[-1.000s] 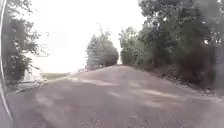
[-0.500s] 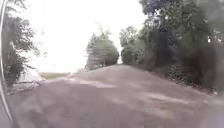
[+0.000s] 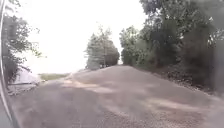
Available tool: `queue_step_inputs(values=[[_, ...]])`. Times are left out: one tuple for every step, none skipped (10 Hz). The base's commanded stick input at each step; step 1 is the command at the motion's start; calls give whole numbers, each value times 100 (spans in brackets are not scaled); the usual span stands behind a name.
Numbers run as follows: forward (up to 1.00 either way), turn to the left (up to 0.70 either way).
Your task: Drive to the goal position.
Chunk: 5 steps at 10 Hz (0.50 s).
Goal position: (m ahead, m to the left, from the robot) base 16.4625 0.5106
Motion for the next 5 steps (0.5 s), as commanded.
queue_step_inputs(values=[[70, 0], [70, 0], [70, 0], [70, 0], [70, 0]])
